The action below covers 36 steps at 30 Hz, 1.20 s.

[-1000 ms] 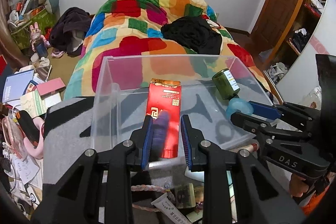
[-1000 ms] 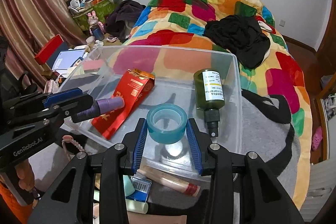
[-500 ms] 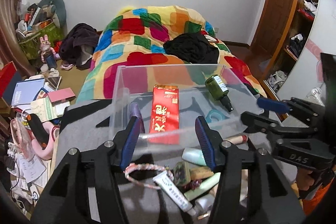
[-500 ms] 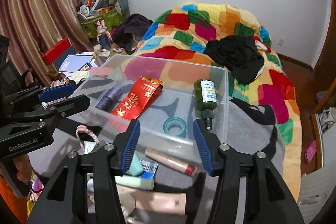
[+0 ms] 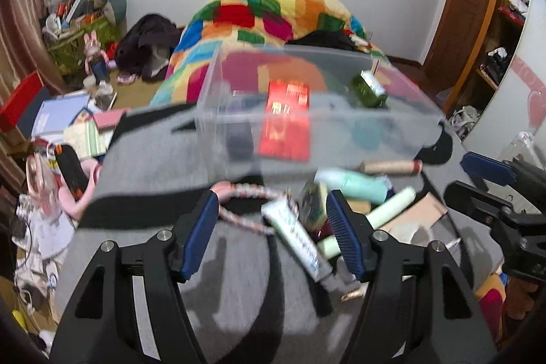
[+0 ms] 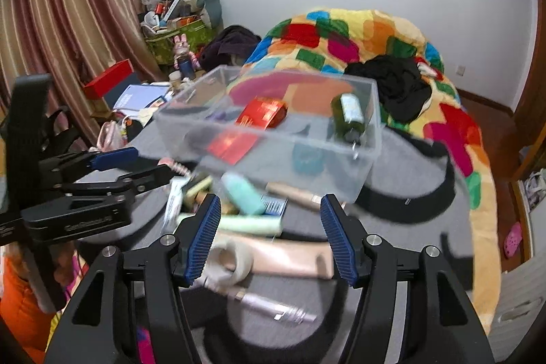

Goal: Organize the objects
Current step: 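Release the purple bottle into the box while the right tool releases the blue tape inside, then grasp the white toothpaste tube with the left tool while the right tool grasps the white tape roll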

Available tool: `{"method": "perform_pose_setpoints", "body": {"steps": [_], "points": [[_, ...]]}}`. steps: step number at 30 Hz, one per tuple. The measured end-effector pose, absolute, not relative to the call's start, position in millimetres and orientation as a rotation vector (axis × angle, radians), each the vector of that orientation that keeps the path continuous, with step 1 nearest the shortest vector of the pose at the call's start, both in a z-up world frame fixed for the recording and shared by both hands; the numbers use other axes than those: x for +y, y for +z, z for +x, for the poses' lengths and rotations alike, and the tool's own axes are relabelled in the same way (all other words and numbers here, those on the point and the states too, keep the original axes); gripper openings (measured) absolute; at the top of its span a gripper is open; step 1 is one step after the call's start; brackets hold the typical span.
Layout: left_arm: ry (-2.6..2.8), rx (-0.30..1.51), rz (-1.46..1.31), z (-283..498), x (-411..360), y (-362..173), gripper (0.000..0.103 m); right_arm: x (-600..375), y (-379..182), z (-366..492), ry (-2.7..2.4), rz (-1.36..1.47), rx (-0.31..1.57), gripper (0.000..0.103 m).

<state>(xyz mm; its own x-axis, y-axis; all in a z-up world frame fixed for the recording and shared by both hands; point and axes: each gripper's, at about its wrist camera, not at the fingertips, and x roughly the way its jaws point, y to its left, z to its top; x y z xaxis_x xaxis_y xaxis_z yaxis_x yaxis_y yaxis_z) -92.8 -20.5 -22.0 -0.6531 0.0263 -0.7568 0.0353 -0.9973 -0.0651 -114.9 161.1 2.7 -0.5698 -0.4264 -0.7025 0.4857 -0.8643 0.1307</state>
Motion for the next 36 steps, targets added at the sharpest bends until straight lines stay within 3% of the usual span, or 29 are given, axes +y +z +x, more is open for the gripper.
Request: {"method": "perform_pose_setpoints", "body": {"steps": [7, 20, 21, 24, 36], "points": [[-2.781, 0.156, 1.383, -90.4, -16.1, -55.1, 0.063, 156.6, -24.1, -100.2, -2.323, 1.11, 0.081, 0.057], [-2.795, 0.125, 1.328, -67.5, -21.5, -60.0, 0.033, 141.3, -43.9, -92.1, -2.315, 1.122, 0.145, 0.057], [-2.801, 0.12, 1.321, -66.3, -21.0, -60.0, 0.028, 140.2, -44.9, -91.7, -2.318, 1.122, 0.155, 0.055], [-2.815, 0.099, 1.306, -62.0, -17.4, -60.0, 0.015, 138.0, -45.4, -89.9, -2.325, 1.11, 0.186, 0.036], [-2.899, 0.126, 1.228, -50.7, -16.3, -32.8, 0.015, 145.7, -23.1, -89.0, -2.375, 1.022, 0.163, 0.036]]}}
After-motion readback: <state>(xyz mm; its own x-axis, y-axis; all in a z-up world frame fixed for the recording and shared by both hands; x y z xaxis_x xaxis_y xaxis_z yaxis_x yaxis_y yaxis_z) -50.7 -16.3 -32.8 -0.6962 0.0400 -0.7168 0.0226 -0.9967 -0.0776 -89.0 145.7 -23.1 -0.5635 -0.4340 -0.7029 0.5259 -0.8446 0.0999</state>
